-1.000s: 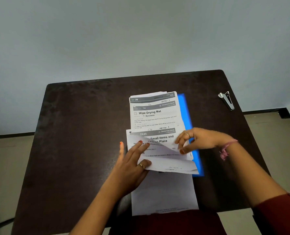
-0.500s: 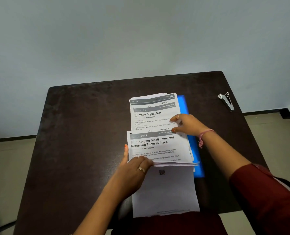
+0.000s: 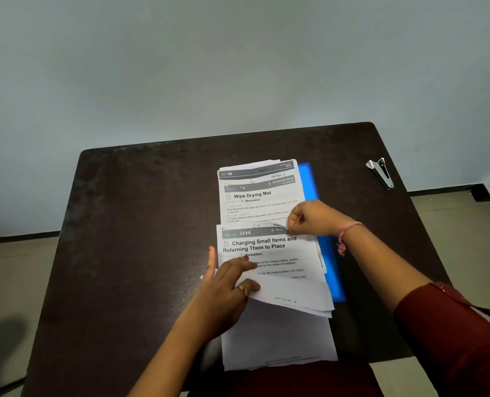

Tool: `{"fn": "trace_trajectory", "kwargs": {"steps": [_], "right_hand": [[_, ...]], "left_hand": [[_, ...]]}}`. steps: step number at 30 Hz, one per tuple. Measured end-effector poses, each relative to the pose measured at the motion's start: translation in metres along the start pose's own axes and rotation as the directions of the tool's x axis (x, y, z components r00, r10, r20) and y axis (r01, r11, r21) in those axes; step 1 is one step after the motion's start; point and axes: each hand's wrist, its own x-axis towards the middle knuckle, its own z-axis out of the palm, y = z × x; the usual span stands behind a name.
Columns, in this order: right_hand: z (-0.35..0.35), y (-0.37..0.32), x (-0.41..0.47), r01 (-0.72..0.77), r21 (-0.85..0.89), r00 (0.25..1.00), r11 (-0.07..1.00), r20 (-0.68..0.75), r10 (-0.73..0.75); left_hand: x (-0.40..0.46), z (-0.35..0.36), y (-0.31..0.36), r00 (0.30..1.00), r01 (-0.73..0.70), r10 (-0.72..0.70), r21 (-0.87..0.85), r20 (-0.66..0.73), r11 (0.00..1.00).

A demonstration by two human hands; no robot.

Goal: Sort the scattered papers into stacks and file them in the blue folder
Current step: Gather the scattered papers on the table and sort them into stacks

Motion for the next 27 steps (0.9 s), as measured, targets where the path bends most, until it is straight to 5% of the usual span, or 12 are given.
{"fn": "trace_trajectory", "kwargs": {"steps": [6, 15, 21, 24, 27], "right_hand": [[-0.006, -0.011, -0.032, 0.058, 0.253, 0.973, 0.966, 0.203, -0.112], [0.003, 0.000, -0.069, -0.028, 0.766, 0.877, 0.643, 0.327, -0.352], [0.038, 0.009, -0.073, -0.097, 0.931, 0.981, 0.352, 0.149, -0.122], [0.054, 0.012, -0.075, -0.088, 0.981, 0.996, 0.171, 0.089, 0.000], [0.066, 0.011, -0.080, -0.056, 0.989, 0.995, 0.139, 0.044, 0.089]], "left_hand": [[0.002, -0.004, -0.001, 0.999, 0.020, -0.018, -0.050, 0.037, 0.999], [0.015, -0.016, -0.018, 0.939, 0.319, -0.291, -0.149, 0.182, 0.936], [0.041, -0.023, -0.041, 0.771, 0.419, -0.404, 0.086, 0.492, 0.904], [0.041, -0.011, -0.050, 0.782, 0.482, -0.413, -0.032, 0.467, 0.876], [0.039, 0.004, -0.052, 0.764, 0.642, -0.552, -0.305, 0.334, 0.704]]}}
